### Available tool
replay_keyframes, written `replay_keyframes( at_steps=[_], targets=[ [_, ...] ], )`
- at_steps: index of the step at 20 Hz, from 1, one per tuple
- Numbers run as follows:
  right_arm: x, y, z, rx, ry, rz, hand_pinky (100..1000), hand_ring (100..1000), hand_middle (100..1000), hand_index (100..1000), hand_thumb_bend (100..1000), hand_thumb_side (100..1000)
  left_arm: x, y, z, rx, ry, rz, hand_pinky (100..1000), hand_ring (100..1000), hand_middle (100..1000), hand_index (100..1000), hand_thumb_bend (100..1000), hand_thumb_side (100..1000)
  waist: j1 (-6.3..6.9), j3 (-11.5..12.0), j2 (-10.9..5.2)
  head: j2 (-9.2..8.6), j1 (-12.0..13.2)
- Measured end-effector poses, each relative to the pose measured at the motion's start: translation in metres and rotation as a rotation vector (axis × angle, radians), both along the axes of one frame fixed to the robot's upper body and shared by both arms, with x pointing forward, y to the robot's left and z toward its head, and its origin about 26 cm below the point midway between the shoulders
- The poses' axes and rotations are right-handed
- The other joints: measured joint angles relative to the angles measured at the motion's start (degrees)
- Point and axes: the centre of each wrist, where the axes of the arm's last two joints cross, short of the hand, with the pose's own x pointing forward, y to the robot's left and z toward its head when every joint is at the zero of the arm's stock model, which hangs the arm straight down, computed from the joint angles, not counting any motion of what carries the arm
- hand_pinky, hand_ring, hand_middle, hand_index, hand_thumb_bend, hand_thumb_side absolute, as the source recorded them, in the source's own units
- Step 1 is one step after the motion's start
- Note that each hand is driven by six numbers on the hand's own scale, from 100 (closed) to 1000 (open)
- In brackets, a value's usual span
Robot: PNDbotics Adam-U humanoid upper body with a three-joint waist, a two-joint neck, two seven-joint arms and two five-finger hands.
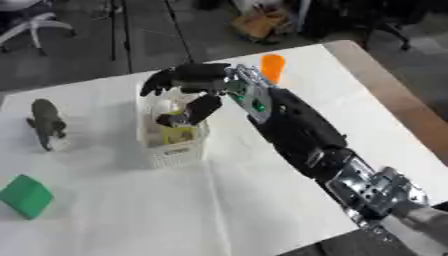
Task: Pick up objects on the table and place them in the box.
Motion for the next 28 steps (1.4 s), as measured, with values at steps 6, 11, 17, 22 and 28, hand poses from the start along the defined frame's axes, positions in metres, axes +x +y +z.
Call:
replay_keyframes(
  at_steps=[6, 11, 17, 22, 28],
  targets=[
    [-0.002, -0.003, 0.01, 0.068, -0.058, 0.029, 664, 718, 813, 900, 343, 424, 0.0, 0.0, 0.0, 0.0, 0.0, 0.0, 618, 675, 632, 749, 316, 987, 0.17, -0.54, 0.0, 0.0, 0.27],
    [-0.01, -0.022, 0.026, 0.181, -0.113, 0.013, 646, 705, 799, 890, 306, 409, 0.0, 0.0, 0.0, -0.001, 0.001, 0.002, 618, 675, 632, 749, 316, 988, 0.16, -1.03, 0.0, -0.02, 0.76],
    [-0.021, -0.054, 0.028, 0.287, -0.121, -0.043, 554, 626, 719, 843, 100, 464, 0.0, 0.0, 0.0, -0.003, 0.002, 0.004, 618, 673, 630, 749, 316, 990, 0.09, -1.17, 0.0, -0.04, 1.02],
    [-0.033, -0.078, 0.015, 0.417, -0.094, -0.144, 531, 609, 693, 809, 100, 544, 0.0, 0.001, -0.001, -0.008, 0.005, 0.008, 618, 673, 630, 749, 313, 992, -0.06, -1.38, 0.0, -0.52, 1.44],
    [-0.054, -0.081, 0.008, 0.566, -0.077, -0.211, 515, 603, 686, 800, 100, 582, 0.0, 0.002, -0.001, -0.013, 0.009, 0.019, 618, 675, 635, 750, 317, 991, -0.17, -1.35, 0.05, -0.94, 1.99]
  ],
)
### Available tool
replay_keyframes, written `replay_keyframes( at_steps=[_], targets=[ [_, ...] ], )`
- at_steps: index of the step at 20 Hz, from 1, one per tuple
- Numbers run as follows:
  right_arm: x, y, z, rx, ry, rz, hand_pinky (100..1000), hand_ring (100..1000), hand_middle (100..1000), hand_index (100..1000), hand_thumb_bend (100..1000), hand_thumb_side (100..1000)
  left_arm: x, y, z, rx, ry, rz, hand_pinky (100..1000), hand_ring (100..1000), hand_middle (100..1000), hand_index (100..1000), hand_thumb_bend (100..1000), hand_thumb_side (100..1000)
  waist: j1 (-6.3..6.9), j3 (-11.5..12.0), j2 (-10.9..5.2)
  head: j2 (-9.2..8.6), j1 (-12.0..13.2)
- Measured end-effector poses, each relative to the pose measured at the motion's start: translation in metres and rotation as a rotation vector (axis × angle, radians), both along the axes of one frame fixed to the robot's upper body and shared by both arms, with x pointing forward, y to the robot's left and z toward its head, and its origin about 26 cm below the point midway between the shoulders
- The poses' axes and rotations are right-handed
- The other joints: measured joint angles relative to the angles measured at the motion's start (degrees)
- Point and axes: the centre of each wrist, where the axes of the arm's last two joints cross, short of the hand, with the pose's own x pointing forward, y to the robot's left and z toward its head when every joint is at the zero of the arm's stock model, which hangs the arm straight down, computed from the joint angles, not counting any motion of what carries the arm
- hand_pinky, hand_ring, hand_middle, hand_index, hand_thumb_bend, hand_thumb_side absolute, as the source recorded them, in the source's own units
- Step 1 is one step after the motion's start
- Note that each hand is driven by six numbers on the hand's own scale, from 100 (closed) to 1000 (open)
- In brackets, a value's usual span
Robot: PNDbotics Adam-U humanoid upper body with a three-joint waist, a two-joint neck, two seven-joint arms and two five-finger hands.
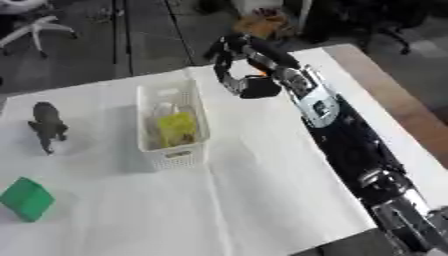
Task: Pick up objects on the table and place them in the box.
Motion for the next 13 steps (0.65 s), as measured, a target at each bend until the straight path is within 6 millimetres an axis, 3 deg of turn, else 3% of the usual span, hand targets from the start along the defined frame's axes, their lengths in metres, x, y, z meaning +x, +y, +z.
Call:
replay_keyframes(
  at_steps=[13],
  targets=[
    [-0.022, -0.001, 0.007, 0.206, 0.014, -0.002, 514, 603, 683, 771, 100, 584, 0.0, 0.0, 0.0, 0.0, 0.0, 0.001, 620, 680, 654, 763, 317, 986, 0.02, 0.02, 0.05, -0.05, 1.06]
  ],
)
